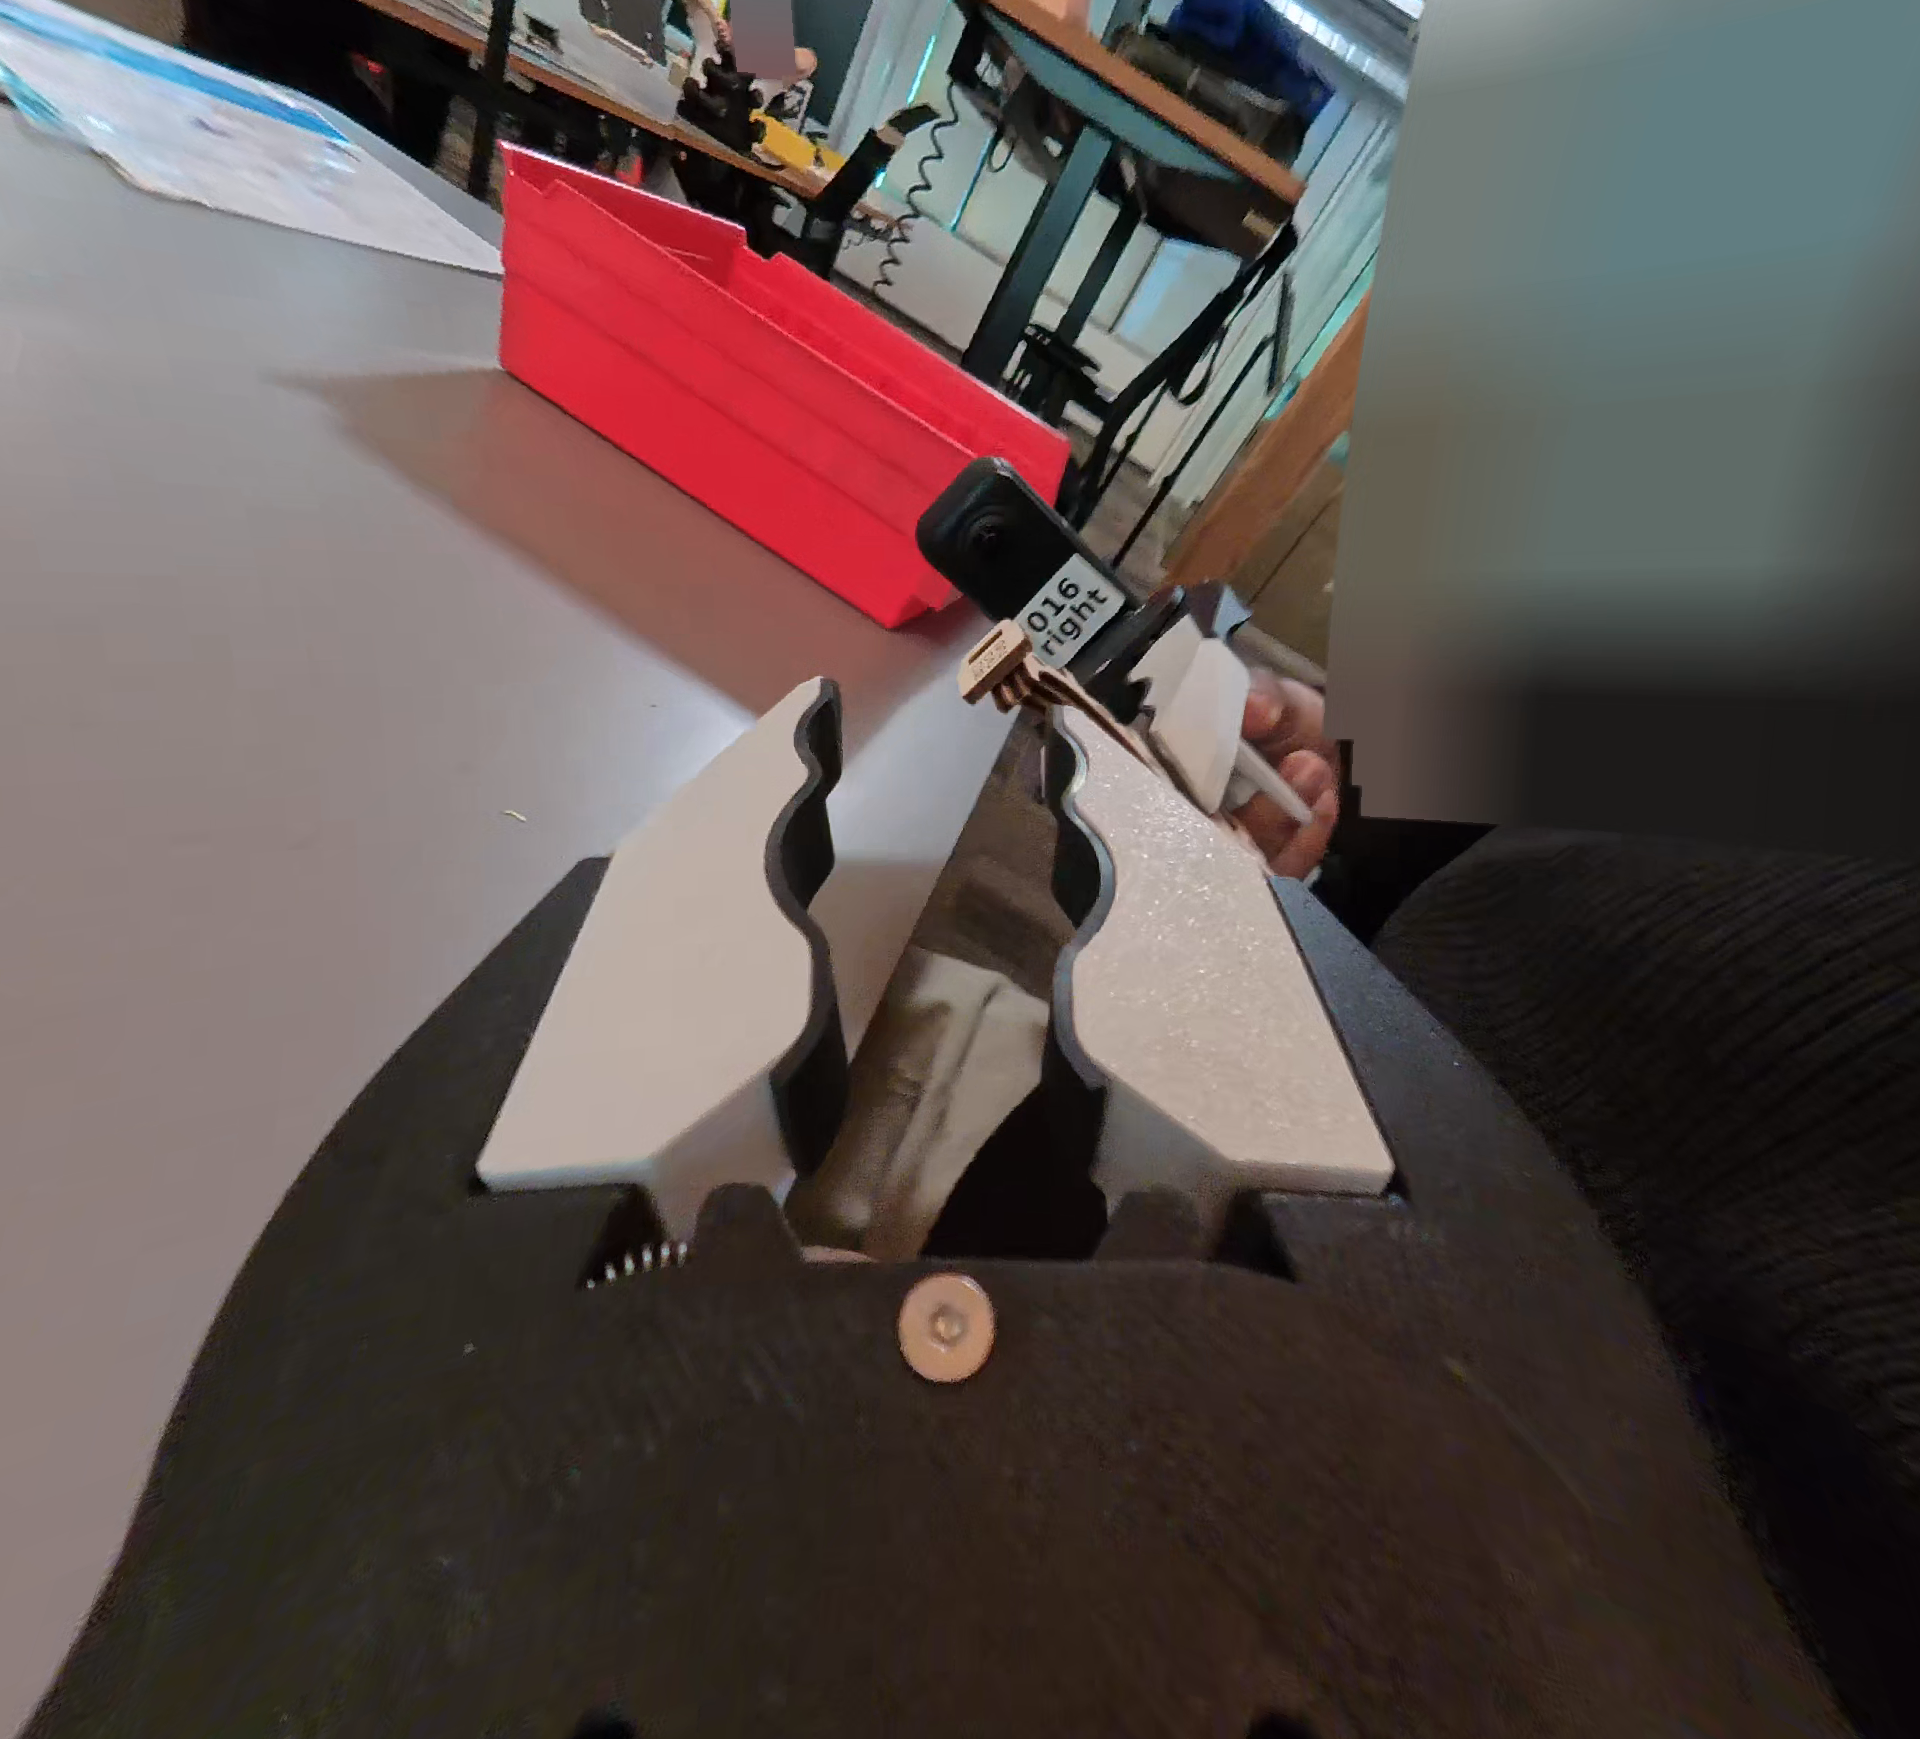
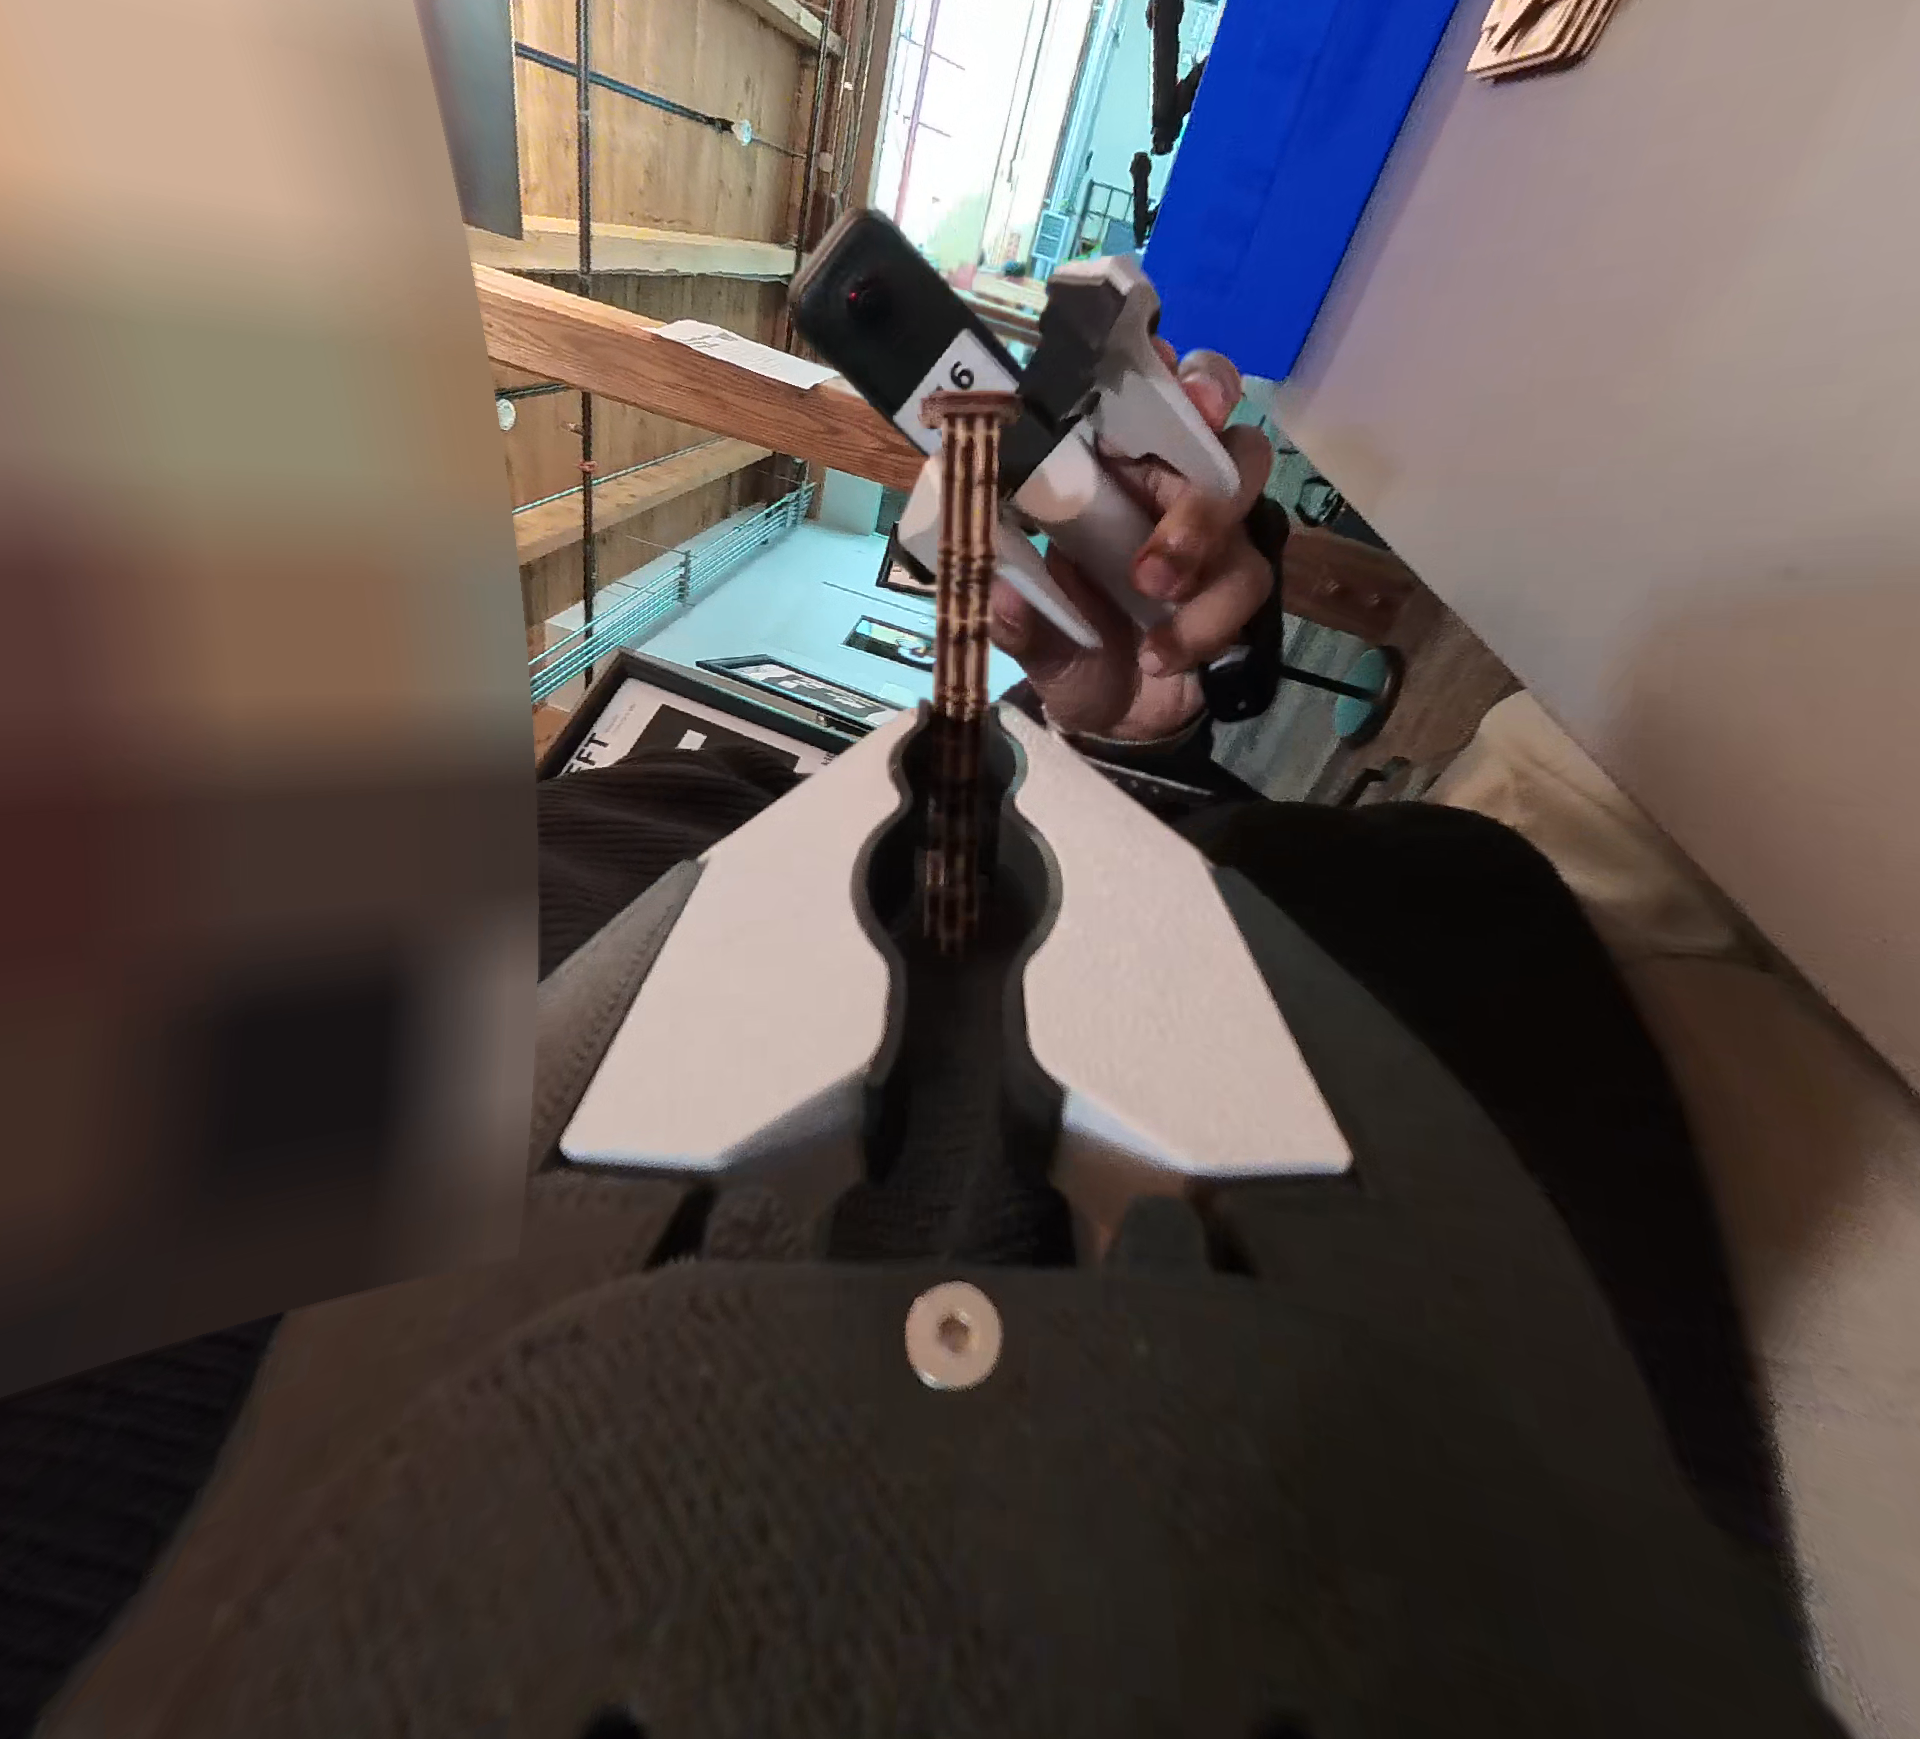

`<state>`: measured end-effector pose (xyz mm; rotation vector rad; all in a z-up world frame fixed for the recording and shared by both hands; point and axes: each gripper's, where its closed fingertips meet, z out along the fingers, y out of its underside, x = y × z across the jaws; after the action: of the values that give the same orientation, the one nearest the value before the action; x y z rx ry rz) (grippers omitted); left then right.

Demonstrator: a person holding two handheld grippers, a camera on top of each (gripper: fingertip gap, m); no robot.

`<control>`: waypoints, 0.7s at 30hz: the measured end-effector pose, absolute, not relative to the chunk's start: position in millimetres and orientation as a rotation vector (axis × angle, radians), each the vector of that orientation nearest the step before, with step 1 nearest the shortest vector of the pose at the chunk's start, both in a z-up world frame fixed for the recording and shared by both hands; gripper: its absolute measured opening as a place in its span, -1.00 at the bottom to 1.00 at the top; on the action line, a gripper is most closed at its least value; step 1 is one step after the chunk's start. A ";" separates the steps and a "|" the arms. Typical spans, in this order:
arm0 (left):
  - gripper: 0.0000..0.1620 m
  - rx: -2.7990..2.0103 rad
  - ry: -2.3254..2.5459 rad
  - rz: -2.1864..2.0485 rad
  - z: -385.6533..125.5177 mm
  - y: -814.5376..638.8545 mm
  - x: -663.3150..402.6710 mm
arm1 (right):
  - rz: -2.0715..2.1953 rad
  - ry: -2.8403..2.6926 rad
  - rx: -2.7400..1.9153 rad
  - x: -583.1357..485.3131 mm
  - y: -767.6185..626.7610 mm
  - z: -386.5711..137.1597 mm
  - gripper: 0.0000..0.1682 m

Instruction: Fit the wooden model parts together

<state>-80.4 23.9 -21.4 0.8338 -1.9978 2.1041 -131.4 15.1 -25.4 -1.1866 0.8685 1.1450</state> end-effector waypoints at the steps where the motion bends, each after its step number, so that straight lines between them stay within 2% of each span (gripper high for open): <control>1: -0.57 0.806 -2.052 2.114 -21.6 23.5 -81.4 | 1.155 0.869 -1.183 -132.2 15.3 -24.8 -0.92; 6: -0.61 0.621 -2.353 2.149 -23.7 19.3 -89.3 | 1.192 0.877 -1.200 -137.5 17.0 -28.2 -0.92; 11: -0.84 0.520 -2.480 2.167 -25.9 15.9 -95.0 | 1.211 0.890 -1.198 -139.8 19.5 -29.8 -0.92; 21: -0.85 0.471 -2.515 2.227 -21.6 15.2 -97.9 | 1.226 0.873 -1.202 -143.2 19.7 -27.7 -0.92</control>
<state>-97.9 15.2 -21.6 0.4707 -2.5154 2.2265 -143.2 19.7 -27.7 -1.2019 0.8732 1.2262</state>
